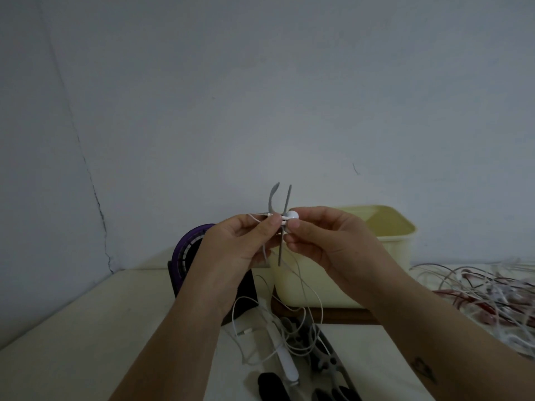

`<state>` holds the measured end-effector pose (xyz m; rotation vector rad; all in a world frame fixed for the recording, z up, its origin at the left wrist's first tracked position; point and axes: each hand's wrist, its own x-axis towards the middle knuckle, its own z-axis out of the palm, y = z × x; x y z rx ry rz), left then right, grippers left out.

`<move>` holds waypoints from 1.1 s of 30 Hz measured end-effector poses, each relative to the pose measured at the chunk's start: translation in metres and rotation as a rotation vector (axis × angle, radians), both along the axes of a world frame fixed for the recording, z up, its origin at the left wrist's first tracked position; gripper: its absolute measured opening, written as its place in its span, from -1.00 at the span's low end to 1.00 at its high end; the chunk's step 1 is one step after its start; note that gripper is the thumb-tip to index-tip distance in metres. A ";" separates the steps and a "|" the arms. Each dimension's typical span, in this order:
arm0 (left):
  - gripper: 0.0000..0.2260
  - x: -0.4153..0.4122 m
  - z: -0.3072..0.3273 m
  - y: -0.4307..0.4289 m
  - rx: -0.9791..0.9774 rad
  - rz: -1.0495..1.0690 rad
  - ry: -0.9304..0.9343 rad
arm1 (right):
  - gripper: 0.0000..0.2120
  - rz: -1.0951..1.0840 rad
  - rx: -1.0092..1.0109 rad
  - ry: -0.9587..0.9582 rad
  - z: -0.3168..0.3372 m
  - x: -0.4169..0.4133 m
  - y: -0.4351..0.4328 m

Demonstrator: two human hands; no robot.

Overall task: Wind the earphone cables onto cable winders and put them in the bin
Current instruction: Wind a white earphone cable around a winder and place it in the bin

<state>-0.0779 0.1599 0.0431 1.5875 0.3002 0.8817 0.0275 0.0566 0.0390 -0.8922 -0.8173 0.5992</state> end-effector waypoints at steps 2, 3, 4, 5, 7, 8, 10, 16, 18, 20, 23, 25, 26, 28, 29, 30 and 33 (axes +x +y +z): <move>-0.57 0.000 0.000 0.000 0.009 0.001 0.012 | -0.74 -0.003 -0.031 -0.039 0.002 0.001 -0.003; -0.59 -0.001 0.000 -0.001 0.020 -0.004 0.017 | -0.75 0.005 -0.048 -0.051 0.003 0.003 -0.004; -0.62 -0.001 0.000 -0.002 0.033 -0.009 0.022 | -0.77 0.017 -0.067 -0.059 0.004 0.004 -0.006; -0.66 -0.001 0.000 -0.004 0.039 -0.012 0.026 | -0.82 0.031 -0.085 -0.064 0.004 0.006 -0.007; -0.72 0.000 0.000 -0.005 0.037 -0.011 0.034 | -0.90 0.054 -0.116 -0.067 0.005 0.008 -0.009; -0.74 0.000 -0.001 -0.006 0.033 -0.012 0.038 | -0.91 0.060 -0.127 -0.071 0.005 0.009 -0.009; -0.72 0.000 -0.001 -0.007 0.015 -0.016 0.039 | -0.93 0.060 -0.140 -0.079 0.005 0.009 -0.009; -0.62 0.002 -0.001 -0.009 0.021 -0.020 0.028 | -0.86 0.073 -0.143 -0.114 0.004 0.011 -0.009; -0.68 0.000 0.001 -0.009 0.040 -0.038 0.014 | -0.77 0.034 -0.157 -0.157 0.007 0.014 -0.013; -0.78 -0.005 0.006 -0.009 0.089 -0.059 0.010 | -0.67 -0.097 -0.150 -0.179 0.010 0.023 -0.018; -0.78 -0.014 0.013 -0.011 0.252 -0.160 0.152 | -0.66 -0.208 -0.098 -0.275 0.012 0.036 -0.021; -0.77 -0.016 0.017 -0.016 0.364 -0.217 0.233 | -0.68 -0.107 -0.114 -0.376 0.009 0.034 -0.018; -0.78 -0.018 0.018 -0.018 0.389 -0.232 0.244 | -0.63 -0.027 -0.122 -0.373 0.007 0.031 -0.016; -0.77 -0.020 0.021 -0.022 0.418 -0.255 0.252 | -0.52 0.131 -0.122 -0.304 0.005 0.028 -0.015; -0.76 -0.022 0.022 -0.023 0.437 -0.269 0.268 | -0.49 0.195 -0.121 -0.282 0.006 0.027 -0.017; -0.76 -0.024 0.023 -0.023 0.455 -0.285 0.290 | -0.46 0.244 -0.127 -0.274 0.007 0.025 -0.019; -0.73 -0.026 0.024 -0.024 0.494 -0.361 0.378 | -0.46 0.327 -0.198 -0.270 0.010 0.026 -0.024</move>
